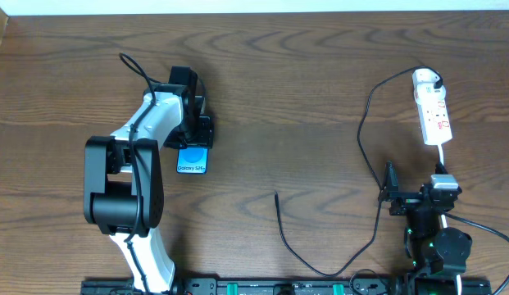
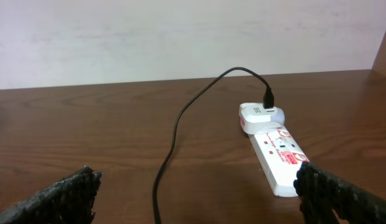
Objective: Plug charger to phone and switch on socket
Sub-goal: 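Lower the left gripper and close it on the phone's top edge, then lift the phone with the left gripper and carry it rightward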
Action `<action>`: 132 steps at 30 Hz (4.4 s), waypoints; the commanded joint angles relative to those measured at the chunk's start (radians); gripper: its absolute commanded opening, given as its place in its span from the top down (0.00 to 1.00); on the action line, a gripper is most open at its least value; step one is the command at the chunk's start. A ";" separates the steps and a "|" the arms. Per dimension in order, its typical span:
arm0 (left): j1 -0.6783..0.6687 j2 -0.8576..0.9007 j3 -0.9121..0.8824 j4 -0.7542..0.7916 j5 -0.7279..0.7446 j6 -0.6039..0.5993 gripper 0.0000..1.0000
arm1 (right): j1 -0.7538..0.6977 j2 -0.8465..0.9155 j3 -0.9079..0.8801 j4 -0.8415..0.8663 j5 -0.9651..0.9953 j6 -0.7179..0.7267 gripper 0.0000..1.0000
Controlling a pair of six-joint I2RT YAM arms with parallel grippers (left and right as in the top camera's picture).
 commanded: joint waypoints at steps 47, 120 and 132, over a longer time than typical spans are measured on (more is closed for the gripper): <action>-0.001 -0.183 0.029 -0.029 0.644 -0.139 0.93 | -0.001 0.001 -0.001 -0.004 0.007 -0.012 0.01; -0.001 -0.183 0.029 0.142 1.445 -1.143 0.92 | -0.001 0.001 -0.001 -0.004 0.007 -0.012 0.01; -0.001 -0.183 0.028 0.142 1.445 -1.143 0.92 | -0.001 0.001 -0.001 -0.004 0.007 -0.012 0.01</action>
